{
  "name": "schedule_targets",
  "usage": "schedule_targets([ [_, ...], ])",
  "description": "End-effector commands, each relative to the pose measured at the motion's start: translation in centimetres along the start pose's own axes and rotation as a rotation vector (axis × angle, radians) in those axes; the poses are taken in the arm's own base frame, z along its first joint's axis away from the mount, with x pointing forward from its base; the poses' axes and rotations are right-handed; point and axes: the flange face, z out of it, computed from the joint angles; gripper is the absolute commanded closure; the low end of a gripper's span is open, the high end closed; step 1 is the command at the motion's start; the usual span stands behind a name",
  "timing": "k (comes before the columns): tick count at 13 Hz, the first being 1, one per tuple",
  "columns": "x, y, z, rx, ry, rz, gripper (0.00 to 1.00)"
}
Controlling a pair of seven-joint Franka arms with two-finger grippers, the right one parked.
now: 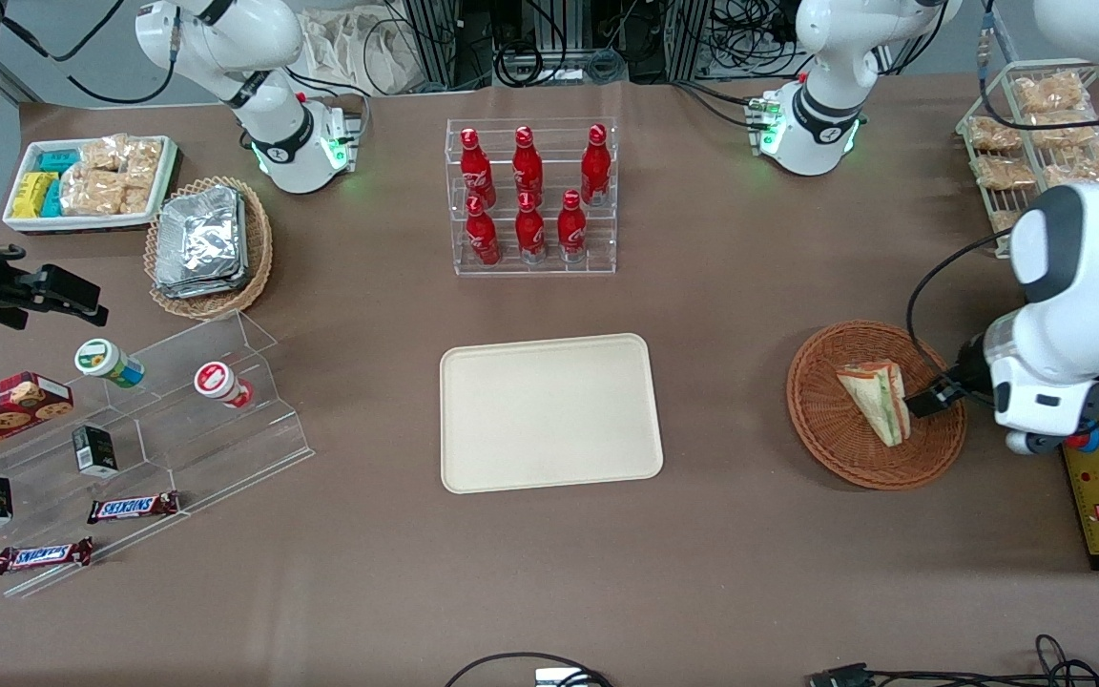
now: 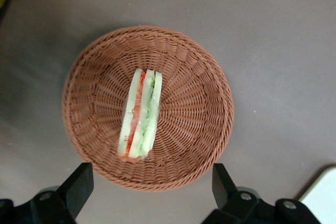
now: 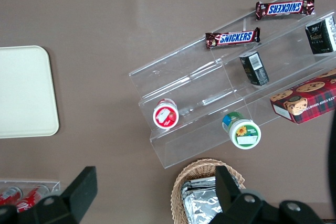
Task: Place sandwich from basket to tray
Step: 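Lower the open left gripper over the wrapped sandwich in the basket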
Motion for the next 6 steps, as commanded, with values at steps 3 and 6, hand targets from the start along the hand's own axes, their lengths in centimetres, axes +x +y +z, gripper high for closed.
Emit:
schedule_targets([
  [3,-2.1,-1.6,7.4,-0.03,0.044,-0.087,0.0],
  [6,-2.4,-4.1,11.6,-0.029,0.095,-0.074,0.0],
])
